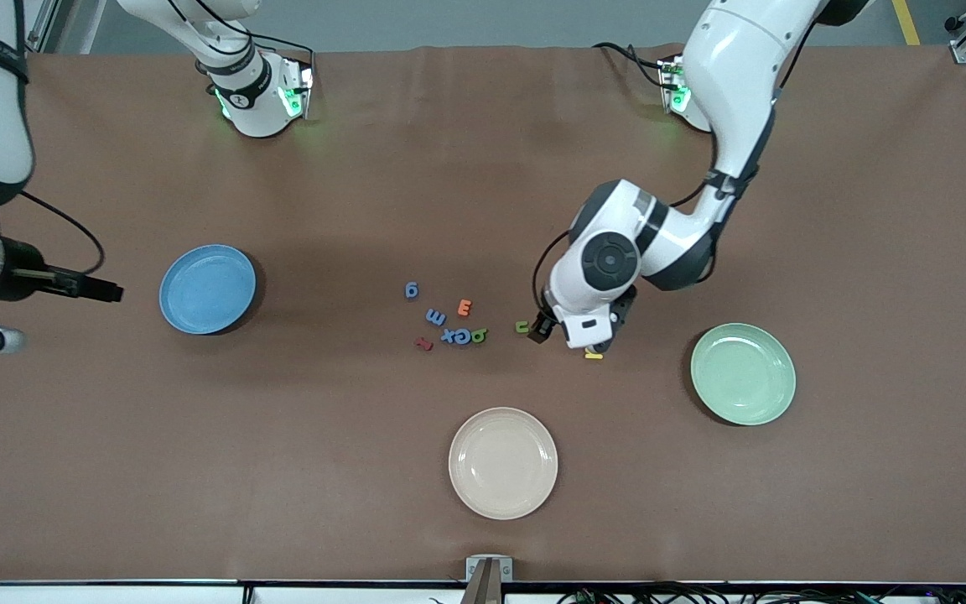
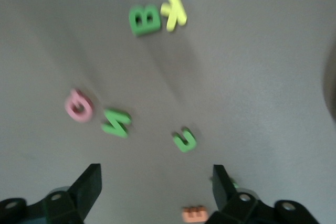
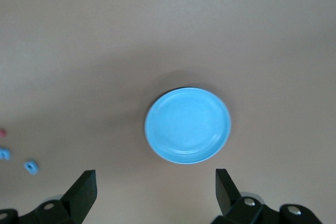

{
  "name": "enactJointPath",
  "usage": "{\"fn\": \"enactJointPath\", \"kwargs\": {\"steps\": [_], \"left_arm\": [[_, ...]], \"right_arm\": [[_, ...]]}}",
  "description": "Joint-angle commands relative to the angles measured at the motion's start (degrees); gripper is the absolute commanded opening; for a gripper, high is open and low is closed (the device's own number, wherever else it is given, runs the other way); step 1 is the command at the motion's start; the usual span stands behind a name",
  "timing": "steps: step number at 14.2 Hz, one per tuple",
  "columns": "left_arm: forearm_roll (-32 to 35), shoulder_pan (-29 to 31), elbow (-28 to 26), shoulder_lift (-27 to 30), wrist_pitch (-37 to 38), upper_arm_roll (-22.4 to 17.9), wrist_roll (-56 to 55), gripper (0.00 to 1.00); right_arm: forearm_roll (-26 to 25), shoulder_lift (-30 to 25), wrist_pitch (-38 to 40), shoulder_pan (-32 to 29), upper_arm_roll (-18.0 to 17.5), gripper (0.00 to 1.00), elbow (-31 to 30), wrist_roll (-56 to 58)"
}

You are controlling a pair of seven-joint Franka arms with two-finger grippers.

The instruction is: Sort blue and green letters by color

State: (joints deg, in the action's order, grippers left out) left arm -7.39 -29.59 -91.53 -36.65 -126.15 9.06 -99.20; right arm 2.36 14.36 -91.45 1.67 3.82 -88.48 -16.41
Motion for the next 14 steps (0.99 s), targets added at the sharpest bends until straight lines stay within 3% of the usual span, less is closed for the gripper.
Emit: {"fn": "enactJointPath", "kwargs": {"steps": [1, 6, 10, 12, 14], "left_arm": [[-0.69, -2.83, 1.44, -3.41, -5.92, -0.45, -11.77, 0.88], [-0.61, -6.35, 2.49, -7.28, -12.54, -0.54, -24.62, 0.84], [-0.78, -7.32, 5.21, -10.45, -12.54, -0.63, -27.27, 0.79], [-0.7, -7.32, 8.11, -12.29, -12.54, -0.71, -27.8, 0.77], [-0.69, -7.85, 10.22, -13.79, -12.63, -0.98, -27.8, 0.75]], "right_arm": [[1.77, 2.16, -1.7, 3.68, 0.04, 0.99, 0.86, -13.95], [3.53, 6.55, -6.62, 10.02, 0.13, 0.99, 0.77, -36.91], [3.09, 8.32, -8.74, 11.17, 0.13, 0.93, 0.68, -38.52], [3.18, 9.2, -10.05, 11.25, 0.13, 1.0, 0.59, -40.01], [3.44, 10.16, -10.76, 11.34, 0.13, 1.0, 0.59, -40.54]]}}
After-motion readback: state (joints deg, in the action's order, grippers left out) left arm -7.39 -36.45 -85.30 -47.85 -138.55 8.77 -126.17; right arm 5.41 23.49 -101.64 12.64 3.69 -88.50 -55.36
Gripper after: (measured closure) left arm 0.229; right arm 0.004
